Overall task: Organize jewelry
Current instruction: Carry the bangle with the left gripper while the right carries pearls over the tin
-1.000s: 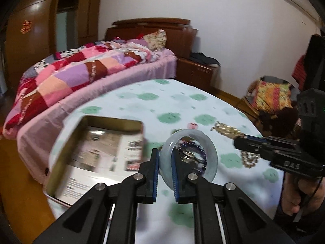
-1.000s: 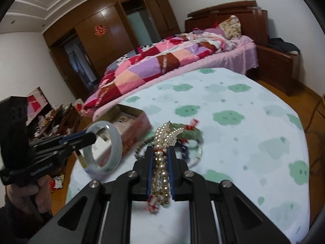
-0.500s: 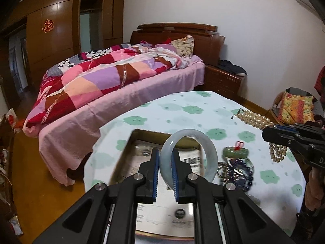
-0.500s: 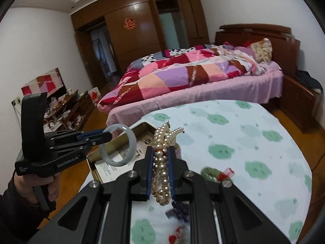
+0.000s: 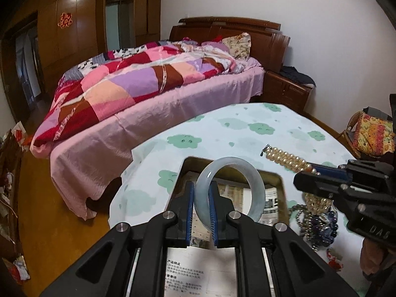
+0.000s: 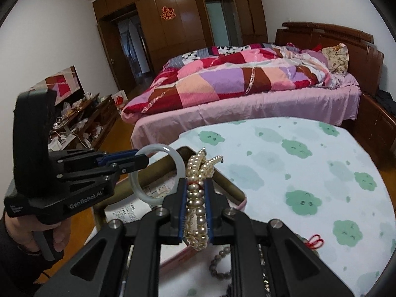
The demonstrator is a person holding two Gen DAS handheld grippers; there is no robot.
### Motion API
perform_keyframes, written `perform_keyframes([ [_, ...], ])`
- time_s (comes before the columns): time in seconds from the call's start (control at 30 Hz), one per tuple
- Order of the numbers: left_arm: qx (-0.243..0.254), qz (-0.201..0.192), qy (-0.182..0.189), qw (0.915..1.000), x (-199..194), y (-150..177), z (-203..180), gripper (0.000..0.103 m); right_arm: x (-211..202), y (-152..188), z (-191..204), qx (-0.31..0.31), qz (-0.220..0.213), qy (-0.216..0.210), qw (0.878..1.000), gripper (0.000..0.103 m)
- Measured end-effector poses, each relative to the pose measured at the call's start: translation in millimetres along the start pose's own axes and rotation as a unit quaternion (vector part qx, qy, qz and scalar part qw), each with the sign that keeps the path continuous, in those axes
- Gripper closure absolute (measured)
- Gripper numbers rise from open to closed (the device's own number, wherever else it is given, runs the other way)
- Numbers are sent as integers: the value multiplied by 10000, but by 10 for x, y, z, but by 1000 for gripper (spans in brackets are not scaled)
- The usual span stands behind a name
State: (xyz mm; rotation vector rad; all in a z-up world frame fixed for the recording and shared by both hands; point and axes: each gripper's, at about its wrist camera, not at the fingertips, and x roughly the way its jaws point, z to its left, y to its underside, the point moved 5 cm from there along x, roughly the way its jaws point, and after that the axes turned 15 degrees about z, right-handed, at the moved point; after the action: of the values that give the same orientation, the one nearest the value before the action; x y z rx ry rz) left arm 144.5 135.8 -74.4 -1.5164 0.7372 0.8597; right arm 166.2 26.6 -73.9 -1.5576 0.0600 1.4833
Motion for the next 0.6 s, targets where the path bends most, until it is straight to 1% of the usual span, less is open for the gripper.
perform_keyframes([
  [0.33, 77, 395, -100, 9991, 308, -1, 28, 92, 387, 92, -19, 14, 463, 168, 9988, 87],
  [0.6, 106, 603, -151, 9980, 454, 29, 43, 92, 515, 155, -52, 3, 748, 346, 9966, 87],
])
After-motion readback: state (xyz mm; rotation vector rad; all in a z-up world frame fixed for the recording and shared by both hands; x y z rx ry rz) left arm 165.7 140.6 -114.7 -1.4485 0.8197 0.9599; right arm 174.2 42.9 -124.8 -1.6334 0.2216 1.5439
